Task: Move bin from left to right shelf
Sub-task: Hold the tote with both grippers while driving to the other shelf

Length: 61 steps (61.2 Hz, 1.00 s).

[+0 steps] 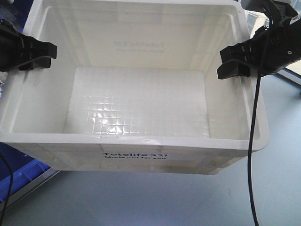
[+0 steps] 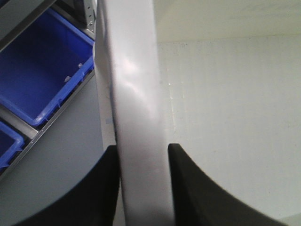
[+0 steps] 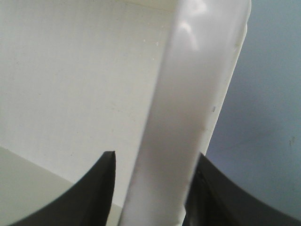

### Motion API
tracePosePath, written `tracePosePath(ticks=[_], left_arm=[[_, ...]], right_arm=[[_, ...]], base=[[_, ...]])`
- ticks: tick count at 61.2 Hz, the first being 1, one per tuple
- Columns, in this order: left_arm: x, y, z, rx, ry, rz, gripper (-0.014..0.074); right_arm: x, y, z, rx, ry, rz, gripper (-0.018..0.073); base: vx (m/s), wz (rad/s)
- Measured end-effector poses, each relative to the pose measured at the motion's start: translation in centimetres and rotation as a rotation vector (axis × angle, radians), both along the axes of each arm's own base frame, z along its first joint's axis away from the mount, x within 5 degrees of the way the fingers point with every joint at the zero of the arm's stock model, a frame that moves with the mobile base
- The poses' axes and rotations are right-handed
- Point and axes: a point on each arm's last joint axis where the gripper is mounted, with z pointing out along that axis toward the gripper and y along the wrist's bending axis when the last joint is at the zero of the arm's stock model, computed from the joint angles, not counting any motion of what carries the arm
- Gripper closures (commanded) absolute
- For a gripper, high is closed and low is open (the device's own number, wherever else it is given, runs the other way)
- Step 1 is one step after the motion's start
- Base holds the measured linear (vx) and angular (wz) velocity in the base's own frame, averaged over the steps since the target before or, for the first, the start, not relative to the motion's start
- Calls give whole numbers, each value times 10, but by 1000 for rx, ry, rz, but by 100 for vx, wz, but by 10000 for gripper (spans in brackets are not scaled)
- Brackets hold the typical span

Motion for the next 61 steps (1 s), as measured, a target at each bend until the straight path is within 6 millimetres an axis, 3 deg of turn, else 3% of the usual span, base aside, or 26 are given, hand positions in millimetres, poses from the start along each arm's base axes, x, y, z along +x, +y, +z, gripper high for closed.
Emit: tracePosePath(ticks=[61], left_arm=[[0, 0, 0, 0, 0, 0, 604]], right_arm=[[0, 0, 0, 0, 1, 0, 564]], base=[[8, 48]])
